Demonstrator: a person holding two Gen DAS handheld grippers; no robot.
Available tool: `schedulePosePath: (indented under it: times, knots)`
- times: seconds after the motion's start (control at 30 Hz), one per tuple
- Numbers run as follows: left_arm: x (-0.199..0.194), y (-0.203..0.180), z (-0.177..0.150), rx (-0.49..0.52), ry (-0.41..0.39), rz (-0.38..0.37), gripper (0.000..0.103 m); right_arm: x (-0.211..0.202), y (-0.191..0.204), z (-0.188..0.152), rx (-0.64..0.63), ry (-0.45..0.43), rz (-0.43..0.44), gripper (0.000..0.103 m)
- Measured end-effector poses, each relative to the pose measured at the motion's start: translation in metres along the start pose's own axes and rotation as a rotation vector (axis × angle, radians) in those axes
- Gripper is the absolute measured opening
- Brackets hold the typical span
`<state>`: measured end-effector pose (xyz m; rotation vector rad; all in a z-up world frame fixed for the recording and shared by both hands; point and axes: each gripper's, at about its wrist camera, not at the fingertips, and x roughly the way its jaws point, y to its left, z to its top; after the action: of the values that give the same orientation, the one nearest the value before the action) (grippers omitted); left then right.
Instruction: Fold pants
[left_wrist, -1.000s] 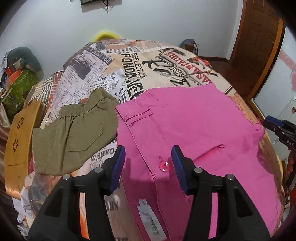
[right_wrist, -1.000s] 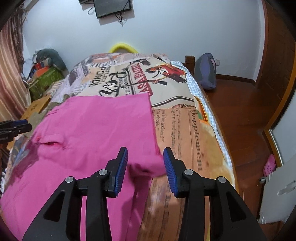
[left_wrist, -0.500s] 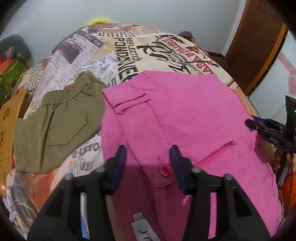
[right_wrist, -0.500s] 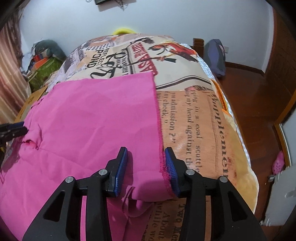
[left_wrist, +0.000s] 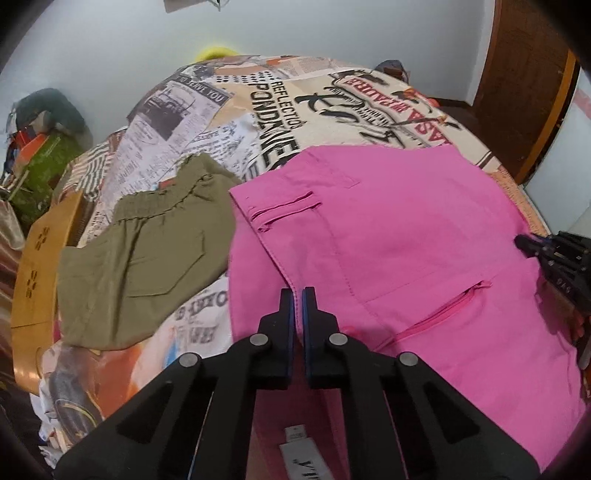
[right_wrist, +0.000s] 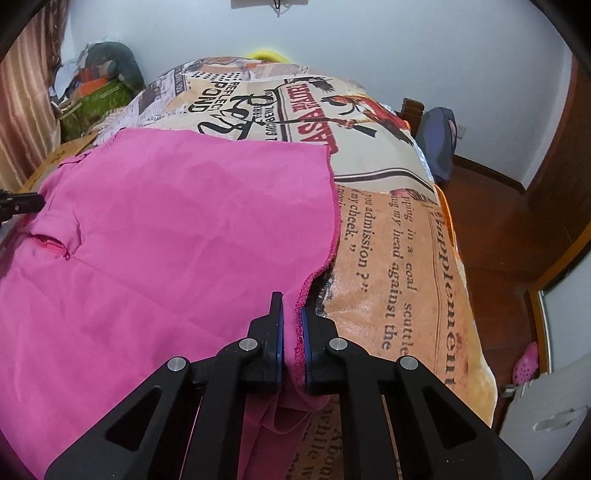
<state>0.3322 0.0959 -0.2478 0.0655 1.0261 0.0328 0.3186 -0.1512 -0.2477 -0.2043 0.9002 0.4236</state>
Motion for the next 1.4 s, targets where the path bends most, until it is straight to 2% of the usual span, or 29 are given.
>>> schedulePosePath:
  times: [0.2, 0.4, 0.47, 0.53, 0.63, 0.73, 0.83, 0.9, 1.1, 1.4]
  knots:
    - [0.003, 0.0, -0.006, 0.017, -0.009, 0.015, 0.006, 0.001, -0.001, 0.0, 0.017, 0.005, 0.012, 0.007]
    - [-0.008, 0.01, -0.006, -0.013, 0.0, -0.019, 0.016, -0.008, 0.001, 0.003, 0.027, 0.014, -0.003, 0.011]
    - [-0.016, 0.014, -0.005, -0.027, -0.006, -0.014, 0.02, -0.015, 0.001, 0.004, 0.023, 0.003, -0.009, 0.017]
    - [-0.025, 0.019, -0.002, -0.034, -0.018, -0.005, 0.027, -0.024, 0.002, 0.006, 0.017, -0.017, -0.019, 0.032]
    - [-0.041, 0.026, 0.008, -0.033, -0.062, 0.017, 0.04, -0.04, 0.004, 0.013, 0.002, -0.067, -0.023, 0.046]
    - [-0.053, 0.032, 0.022, -0.03, -0.111, 0.042, 0.052, -0.051, 0.004, 0.026, -0.009, -0.109, -0.024, 0.053]
    - [-0.054, 0.04, 0.038, -0.034, -0.141, 0.044, 0.059, -0.055, 0.002, 0.042, -0.01, -0.15, -0.026, 0.065]
    - [-0.049, 0.044, 0.047, -0.031, -0.146, 0.053, 0.059, -0.053, 0.001, 0.054, -0.011, -0.173, -0.032, 0.071]
    - [-0.01, 0.054, 0.065, -0.042, -0.103, 0.013, 0.059, -0.024, -0.007, 0.082, -0.011, -0.17, -0.03, 0.072]
    - [0.058, 0.061, 0.071, -0.043, 0.001, -0.036, 0.059, 0.041, -0.02, 0.107, -0.03, -0.088, 0.011, 0.071]
